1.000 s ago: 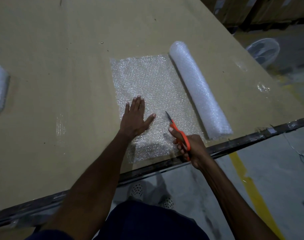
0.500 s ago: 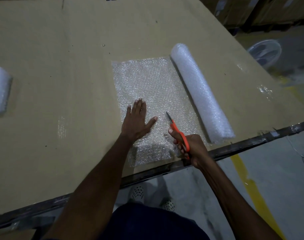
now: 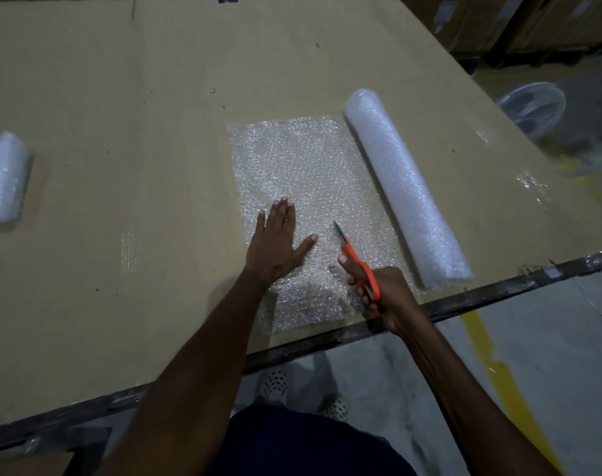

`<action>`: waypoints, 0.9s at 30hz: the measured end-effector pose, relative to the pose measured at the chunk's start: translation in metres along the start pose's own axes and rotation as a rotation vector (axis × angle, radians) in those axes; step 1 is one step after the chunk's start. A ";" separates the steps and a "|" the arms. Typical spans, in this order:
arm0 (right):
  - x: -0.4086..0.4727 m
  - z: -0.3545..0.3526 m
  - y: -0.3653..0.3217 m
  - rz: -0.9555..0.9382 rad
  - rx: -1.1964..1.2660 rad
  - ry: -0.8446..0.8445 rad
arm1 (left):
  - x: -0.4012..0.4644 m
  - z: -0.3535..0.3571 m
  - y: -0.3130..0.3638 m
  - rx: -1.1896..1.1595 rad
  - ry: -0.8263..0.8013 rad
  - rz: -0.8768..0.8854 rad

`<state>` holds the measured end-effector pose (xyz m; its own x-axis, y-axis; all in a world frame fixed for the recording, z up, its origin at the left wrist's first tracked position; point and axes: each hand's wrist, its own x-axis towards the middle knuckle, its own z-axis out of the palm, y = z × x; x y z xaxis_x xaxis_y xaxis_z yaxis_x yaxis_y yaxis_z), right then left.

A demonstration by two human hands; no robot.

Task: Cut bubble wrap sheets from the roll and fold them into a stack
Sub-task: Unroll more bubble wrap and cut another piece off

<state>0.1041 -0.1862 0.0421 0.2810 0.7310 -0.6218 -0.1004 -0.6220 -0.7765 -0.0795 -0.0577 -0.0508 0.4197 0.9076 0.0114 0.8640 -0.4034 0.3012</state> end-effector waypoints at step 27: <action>0.013 0.012 -0.018 -0.042 -0.041 0.011 | -0.001 -0.001 0.001 -0.032 0.013 -0.018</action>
<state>0.0977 -0.1619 0.0463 0.2947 0.7539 -0.5872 -0.0488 -0.6018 -0.7972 -0.0789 -0.0589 -0.0495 0.4005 0.9161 0.0180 0.8619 -0.3833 0.3319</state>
